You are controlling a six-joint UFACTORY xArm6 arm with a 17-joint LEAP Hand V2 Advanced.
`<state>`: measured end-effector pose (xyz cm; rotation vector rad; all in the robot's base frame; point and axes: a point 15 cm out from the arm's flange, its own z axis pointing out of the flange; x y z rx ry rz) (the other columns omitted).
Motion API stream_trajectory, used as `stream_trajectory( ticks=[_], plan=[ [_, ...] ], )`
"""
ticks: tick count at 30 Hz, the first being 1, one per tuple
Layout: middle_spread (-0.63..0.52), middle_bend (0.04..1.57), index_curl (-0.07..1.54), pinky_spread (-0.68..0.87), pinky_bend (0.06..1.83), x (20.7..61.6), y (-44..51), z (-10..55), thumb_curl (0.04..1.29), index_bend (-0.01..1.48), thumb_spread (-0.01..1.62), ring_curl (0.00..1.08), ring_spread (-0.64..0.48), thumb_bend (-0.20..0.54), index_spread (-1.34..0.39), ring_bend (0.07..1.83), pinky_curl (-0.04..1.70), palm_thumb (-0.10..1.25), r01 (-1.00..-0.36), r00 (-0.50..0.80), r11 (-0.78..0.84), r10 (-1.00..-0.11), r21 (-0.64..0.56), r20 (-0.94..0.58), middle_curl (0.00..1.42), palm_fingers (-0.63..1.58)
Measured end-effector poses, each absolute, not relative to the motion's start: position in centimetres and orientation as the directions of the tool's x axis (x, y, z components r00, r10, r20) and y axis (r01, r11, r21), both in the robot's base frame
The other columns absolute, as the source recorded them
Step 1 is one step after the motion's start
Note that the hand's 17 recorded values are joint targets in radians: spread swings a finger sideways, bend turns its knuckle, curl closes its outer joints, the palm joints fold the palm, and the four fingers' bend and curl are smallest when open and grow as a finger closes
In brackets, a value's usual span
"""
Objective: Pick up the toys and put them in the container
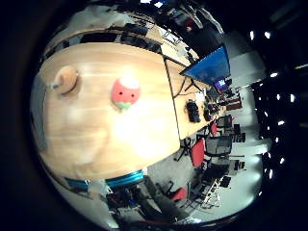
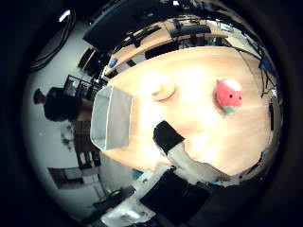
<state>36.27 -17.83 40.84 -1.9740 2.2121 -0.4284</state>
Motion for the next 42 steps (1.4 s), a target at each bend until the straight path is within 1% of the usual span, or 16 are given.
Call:
stream_trajectory(
  ticks=[3, 6, 15, 19, 23, 26, 35, 42],
  plan=[
    [-0.15, 0.24, 0.26, 0.38, 0.81, 37.9, -20.2, 40.0, 0.29, 0.14, 0.97, 0.15, -0.07, -0.032, -0.44, 0.63, 0.16, 0.33, -0.936, -0.140, 0.098, -0.985, -0.339, 0.102, 0.36, 0.26],
    [-0.14, 0.23, 0.25, 0.36, 0.85, 39.8, -22.9, 38.0, 0.29, 0.14, 0.96, 0.15, -0.07, -0.031, -0.44, 0.63, 0.17, 0.32, -0.932, -0.156, 0.108, -0.982, -0.346, 0.112, 0.36, 0.25],
    [-0.13, 0.25, 0.26, 0.34, 0.90, 42.3, -25.9, 31.0, 0.30, 0.15, 0.94, 0.17, -0.06, -0.032, -0.43, 0.62, 0.17, 0.31, -0.958, -0.172, 0.152, -0.983, -0.242, 0.065, 0.36, 0.20],
    [-0.13, 0.25, 0.26, 0.35, 0.89, 44.4, -27.6, 28.4, 0.30, 0.15, 0.94, 0.17, -0.05, -0.031, -0.43, 0.62, 0.16, 0.31, -0.954, -0.180, 0.156, -0.981, -0.256, 0.072, 0.37, 0.18],
    [-0.12, 0.26, 0.26, 0.35, 0.90, 45.2, -28.2, 25.6, 0.30, 0.15, 0.94, 0.18, -0.05, -0.029, -0.43, 0.62, 0.16, 0.31, -0.960, -0.181, 0.164, -0.982, -0.226, 0.058, 0.37, 0.18],
    [-0.12, 0.26, 0.26, 0.35, 0.90, 46.5, -29.1, 24.2, 0.30, 0.16, 0.94, 0.18, -0.05, -0.032, -0.43, 0.61, 0.15, 0.30, -0.963, -0.184, 0.170, -0.982, -0.211, 0.049, 0.37, 0.18],
    [-0.12, 0.26, 0.26, 0.34, 0.93, 47.4, -31.0, 19.3, 0.30, 0.15, 0.94, 0.20, -0.05, -0.031, -0.43, 0.63, 0.15, 0.30, -0.970, -0.202, 0.197, -0.979, -0.144, 0.020, 0.36, 0.17],
    [-0.12, 0.25, 0.24, 0.27, 1.01, 48.1, -31.5, 16.9, 0.30, 0.13, 0.94, 0.22, -0.09, -0.031, -0.43, 0.72, 0.16, 0.30, -0.973, -0.202, 0.200, -0.979, -0.115, 0.008, 0.36, 0.21]
  ],
)
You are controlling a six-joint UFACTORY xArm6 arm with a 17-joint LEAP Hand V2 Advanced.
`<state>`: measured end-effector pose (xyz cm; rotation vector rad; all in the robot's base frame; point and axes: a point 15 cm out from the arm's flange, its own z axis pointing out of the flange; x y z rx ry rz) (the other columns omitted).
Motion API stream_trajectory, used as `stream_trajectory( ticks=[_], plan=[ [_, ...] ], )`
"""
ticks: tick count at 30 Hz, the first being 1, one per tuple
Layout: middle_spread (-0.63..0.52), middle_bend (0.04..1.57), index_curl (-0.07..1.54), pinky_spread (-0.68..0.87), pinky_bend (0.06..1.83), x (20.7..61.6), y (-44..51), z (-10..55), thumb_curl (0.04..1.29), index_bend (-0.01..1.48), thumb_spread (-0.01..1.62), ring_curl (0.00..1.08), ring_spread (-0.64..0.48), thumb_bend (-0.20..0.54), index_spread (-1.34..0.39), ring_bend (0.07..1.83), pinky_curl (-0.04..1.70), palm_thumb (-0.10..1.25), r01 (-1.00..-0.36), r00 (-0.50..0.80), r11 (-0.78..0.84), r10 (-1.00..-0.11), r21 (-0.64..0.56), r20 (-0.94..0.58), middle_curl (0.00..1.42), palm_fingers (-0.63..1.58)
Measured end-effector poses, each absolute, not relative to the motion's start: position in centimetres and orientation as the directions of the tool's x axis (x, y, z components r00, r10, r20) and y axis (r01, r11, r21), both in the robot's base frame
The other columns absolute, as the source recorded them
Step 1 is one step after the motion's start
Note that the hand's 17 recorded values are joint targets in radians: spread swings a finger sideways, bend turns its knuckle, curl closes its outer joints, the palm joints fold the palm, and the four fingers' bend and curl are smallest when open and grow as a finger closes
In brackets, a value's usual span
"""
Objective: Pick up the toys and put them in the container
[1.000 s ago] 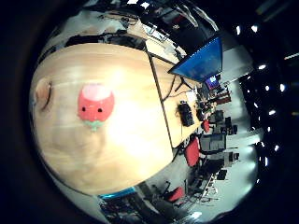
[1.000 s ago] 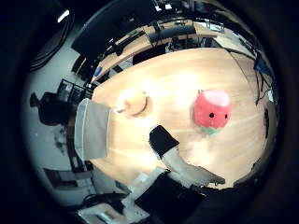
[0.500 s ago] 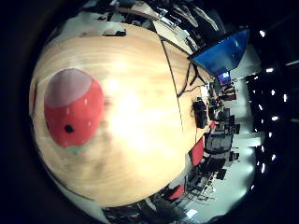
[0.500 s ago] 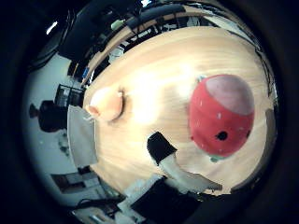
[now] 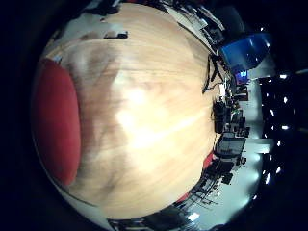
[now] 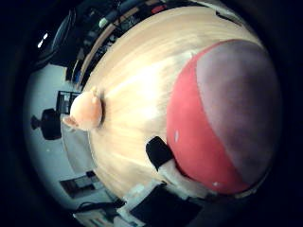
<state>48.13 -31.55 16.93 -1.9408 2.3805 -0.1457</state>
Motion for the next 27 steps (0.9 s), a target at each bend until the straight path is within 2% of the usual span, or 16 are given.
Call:
stream_trajectory(
  ticks=[3, 4, 6, 7, 8, 11, 17, 22, 27],
  plan=[
    [-0.14, 0.28, 0.21, 0.16, 1.08, 48.0, -31.7, 16.2, 0.30, 0.10, 0.94, 0.25, -0.16, -0.030, -0.43, 0.86, 0.16, 0.30, -0.974, -0.205, 0.204, -0.979, -0.102, 0.002, 0.37, 0.31],
    [-0.16, 0.30, 0.19, 0.07, 1.19, 47.9, -31.8, 16.1, 0.30, 0.06, 0.94, 0.27, -0.20, -0.030, -0.43, 0.94, 0.18, 0.30, -0.974, -0.206, 0.205, -0.979, -0.098, 0.001, 0.37, 0.42],
    [-0.19, 0.34, 0.16, -0.07, 1.30, 47.7, -31.9, 16.0, 0.30, 0.03, 0.94, 0.31, -0.25, -0.030, -0.44, 1.04, 0.21, 0.30, -0.974, -0.209, 0.208, -0.978, -0.093, -0.002, 0.38, 0.53],
    [-0.24, 0.40, 0.13, -0.19, 1.37, 47.6, -31.9, 16.0, 0.30, 0.03, 0.96, 0.34, -0.29, -0.017, -0.44, 1.13, 0.23, 0.32, -0.973, -0.210, 0.210, -0.978, -0.092, -0.002, 0.40, 0.63],
    [-0.25, 0.41, 0.13, -0.22, 1.39, 47.5, -32.0, 16.0, 0.31, 0.04, 0.96, 0.34, -0.29, -0.015, -0.45, 1.15, 0.24, 0.33, -0.973, -0.212, 0.211, -0.977, -0.092, -0.002, 0.41, 0.65],
    [-0.33, 0.57, 0.11, -0.35, 1.43, 47.3, -32.6, 16.5, 0.32, 0.11, 1.03, 0.39, -0.32, 0.032, -0.47, 1.24, 0.28, 0.47, -0.970, -0.222, 0.221, -0.975, -0.101, 0.002, 0.47, 0.88],
    [-0.41, 0.72, 0.18, -0.44, 1.31, 47.1, -33.2, 18.2, 0.37, 0.23, 1.07, 0.43, -0.32, 0.135, -0.52, 1.22, 0.30, 0.79, -0.966, -0.230, 0.226, -0.973, -0.126, 0.015, 0.55, 1.15],
    [-0.43, 0.75, 0.25, -0.48, 1.26, 46.1, -33.0, 20.4, 0.39, 0.32, 1.04, 0.44, -0.33, 0.145, -0.54, 1.20, 0.31, 0.93, -0.968, -0.220, 0.216, -0.975, -0.126, 0.017, 0.58, 1.20],
    [-0.43, 0.76, 0.32, -0.50, 1.22, 45.3, -32.6, 23.7, 0.40, 0.40, 1.01, 0.44, -0.34, 0.114, -0.55, 1.20, 0.32, 1.00, -0.968, -0.212, 0.206, -0.977, -0.143, 0.023, 0.59, 1.21]
  ],
)
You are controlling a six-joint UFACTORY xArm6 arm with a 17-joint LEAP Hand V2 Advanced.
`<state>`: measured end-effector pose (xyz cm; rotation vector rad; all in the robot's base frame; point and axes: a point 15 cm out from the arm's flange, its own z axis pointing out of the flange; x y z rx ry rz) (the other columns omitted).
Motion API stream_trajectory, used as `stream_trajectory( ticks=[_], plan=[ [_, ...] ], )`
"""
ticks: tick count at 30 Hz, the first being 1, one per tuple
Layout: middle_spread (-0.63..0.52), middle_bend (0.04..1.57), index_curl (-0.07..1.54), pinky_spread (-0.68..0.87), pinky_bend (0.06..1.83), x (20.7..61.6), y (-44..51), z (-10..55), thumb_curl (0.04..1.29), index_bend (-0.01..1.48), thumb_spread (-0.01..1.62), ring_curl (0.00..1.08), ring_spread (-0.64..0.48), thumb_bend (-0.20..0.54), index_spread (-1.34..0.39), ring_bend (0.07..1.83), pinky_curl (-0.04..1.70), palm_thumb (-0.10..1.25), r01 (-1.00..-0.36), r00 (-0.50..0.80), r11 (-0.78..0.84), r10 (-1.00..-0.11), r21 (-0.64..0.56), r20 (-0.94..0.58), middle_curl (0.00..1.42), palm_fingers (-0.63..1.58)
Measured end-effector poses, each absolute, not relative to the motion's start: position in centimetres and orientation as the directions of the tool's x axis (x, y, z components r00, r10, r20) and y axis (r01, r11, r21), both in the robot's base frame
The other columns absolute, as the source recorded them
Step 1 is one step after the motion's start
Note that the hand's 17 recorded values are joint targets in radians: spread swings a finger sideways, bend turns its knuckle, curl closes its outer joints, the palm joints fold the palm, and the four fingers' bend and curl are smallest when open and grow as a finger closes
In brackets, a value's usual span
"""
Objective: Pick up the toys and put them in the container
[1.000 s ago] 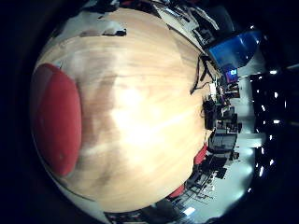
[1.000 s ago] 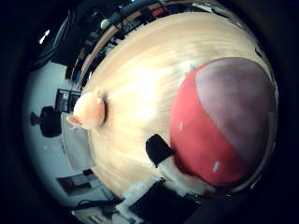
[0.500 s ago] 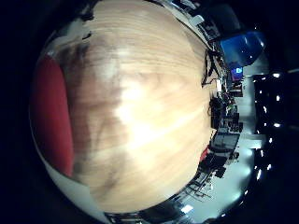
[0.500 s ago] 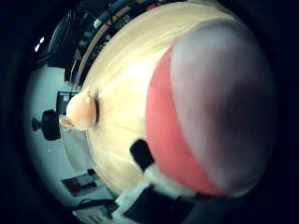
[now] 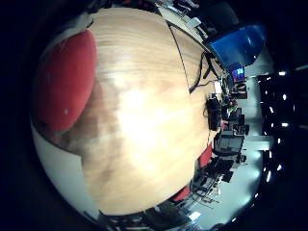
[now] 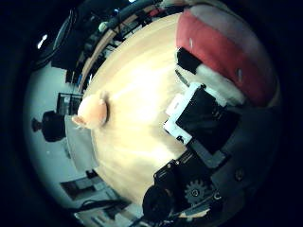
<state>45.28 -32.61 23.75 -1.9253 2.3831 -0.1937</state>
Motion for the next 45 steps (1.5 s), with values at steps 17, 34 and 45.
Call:
stream_trajectory(
  ticks=[17, 34, 45],
  plan=[
    [-0.43, 0.81, 0.46, -0.52, 1.18, 44.9, -21.1, 40.0, 0.41, 0.40, 0.96, 0.46, -0.34, -0.013, -0.55, 1.22, 0.38, 1.08, -0.941, -0.047, 0.053, -0.999, -0.335, -0.027, 0.60, 1.20],
    [-0.42, 0.81, 0.56, -0.53, 1.15, 44.6, 6.0, 45.5, 0.40, 0.34, 0.96, 0.46, -0.34, -0.017, -0.57, 1.22, 0.42, 1.09, -0.885, 0.309, -0.252, -0.947, -0.391, -0.087, 0.60, 1.19],
    [-0.42, 0.81, 0.62, -0.54, 1.14, 39.8, 21.2, 44.0, 0.40, 0.29, 0.97, 0.46, -0.35, -0.016, -0.58, 1.21, 0.43, 1.08, -0.839, 0.486, -0.427, -0.867, -0.337, -0.111, 0.60, 1.18]
  ],
)
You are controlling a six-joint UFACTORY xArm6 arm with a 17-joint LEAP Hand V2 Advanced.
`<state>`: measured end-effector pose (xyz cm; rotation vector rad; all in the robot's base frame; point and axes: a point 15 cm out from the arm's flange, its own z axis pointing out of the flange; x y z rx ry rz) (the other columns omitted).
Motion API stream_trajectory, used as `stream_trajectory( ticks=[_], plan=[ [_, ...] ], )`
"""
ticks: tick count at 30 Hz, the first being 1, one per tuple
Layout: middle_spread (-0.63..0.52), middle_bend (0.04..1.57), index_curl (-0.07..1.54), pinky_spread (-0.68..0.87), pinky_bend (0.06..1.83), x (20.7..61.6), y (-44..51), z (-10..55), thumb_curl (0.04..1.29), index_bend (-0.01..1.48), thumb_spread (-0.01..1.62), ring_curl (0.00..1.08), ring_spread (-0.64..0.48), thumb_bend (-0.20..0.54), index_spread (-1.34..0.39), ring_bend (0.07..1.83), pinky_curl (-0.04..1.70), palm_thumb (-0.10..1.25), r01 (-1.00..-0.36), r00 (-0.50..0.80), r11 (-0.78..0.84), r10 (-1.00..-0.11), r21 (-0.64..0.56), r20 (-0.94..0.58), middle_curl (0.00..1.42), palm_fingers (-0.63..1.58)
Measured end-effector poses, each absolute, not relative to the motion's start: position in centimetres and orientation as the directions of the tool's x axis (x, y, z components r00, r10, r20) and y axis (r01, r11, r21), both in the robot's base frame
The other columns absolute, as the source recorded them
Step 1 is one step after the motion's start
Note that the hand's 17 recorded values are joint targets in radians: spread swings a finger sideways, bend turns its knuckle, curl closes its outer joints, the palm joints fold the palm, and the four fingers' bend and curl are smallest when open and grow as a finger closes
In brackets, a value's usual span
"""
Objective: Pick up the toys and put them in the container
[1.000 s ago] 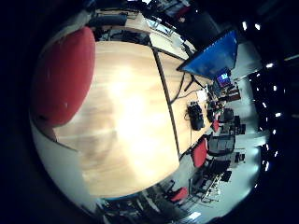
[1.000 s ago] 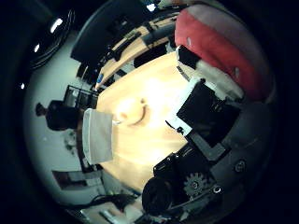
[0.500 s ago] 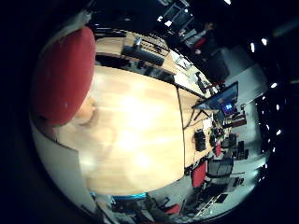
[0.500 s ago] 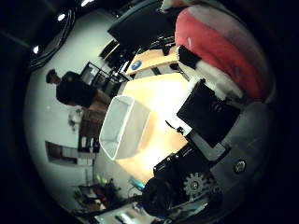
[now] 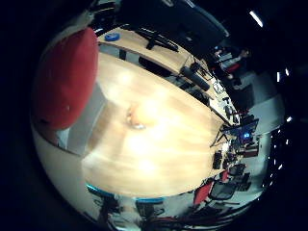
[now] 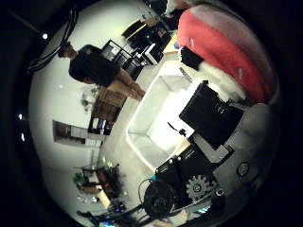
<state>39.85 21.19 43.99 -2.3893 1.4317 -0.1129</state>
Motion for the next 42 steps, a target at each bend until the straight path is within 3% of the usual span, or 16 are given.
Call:
stream_trajectory(
  ticks=[12, 32, 35, 37, 40, 42],
  plan=[
    [-0.43, 0.79, 0.66, -0.54, 1.13, 36.2, 29.8, 43.3, 0.40, 0.25, 0.98, 0.46, -0.36, -0.014, -0.60, 1.20, 0.44, 1.10, -0.783, 0.593, -0.539, -0.798, -0.311, -0.110, 0.59, 1.18],
    [-0.43, 0.75, 0.73, -0.56, 1.11, 35.7, 31.9, 41.6, 0.40, 0.19, 1.00, 0.46, -0.36, -0.019, -0.62, 1.18, 0.45, 1.09, -0.758, 0.631, -0.589, -0.771, -0.281, -0.083, 0.59, 1.17],
    [-0.43, 0.66, 0.70, -0.58, 1.14, 35.8, 31.8, 41.2, 0.34, 0.14, 1.02, 0.46, -0.37, -0.101, -0.62, 1.17, 0.46, 0.84, -0.754, 0.636, -0.597, -0.767, -0.273, -0.080, 0.57, 1.02],
    [-0.40, 0.52, 0.69, -0.57, 1.18, 35.8, 31.8, 40.6, 0.29, 0.12, 1.00, 0.46, -0.37, -0.147, -0.59, 1.13, 0.48, 0.58, -0.747, 0.647, -0.612, -0.758, -0.257, -0.076, 0.53, 0.71],
    [-0.34, 0.49, 0.66, -0.36, 1.08, 35.7, 31.5, 39.8, 0.26, 0.18, 0.96, 0.42, -0.29, -0.101, -0.57, 0.97, 0.48, 0.36, -0.731, 0.672, -0.643, -0.738, -0.229, -0.071, 0.52, 0.32],
    [-0.29, 0.45, 0.62, -0.19, 1.05, 35.7, 31.6, 39.5, 0.25, 0.18, 0.93, 0.37, -0.23, -0.081, -0.56, 0.86, 0.45, 0.26, -0.726, 0.678, -0.651, -0.732, -0.223, -0.069, 0.49, 0.24]
  ],
)
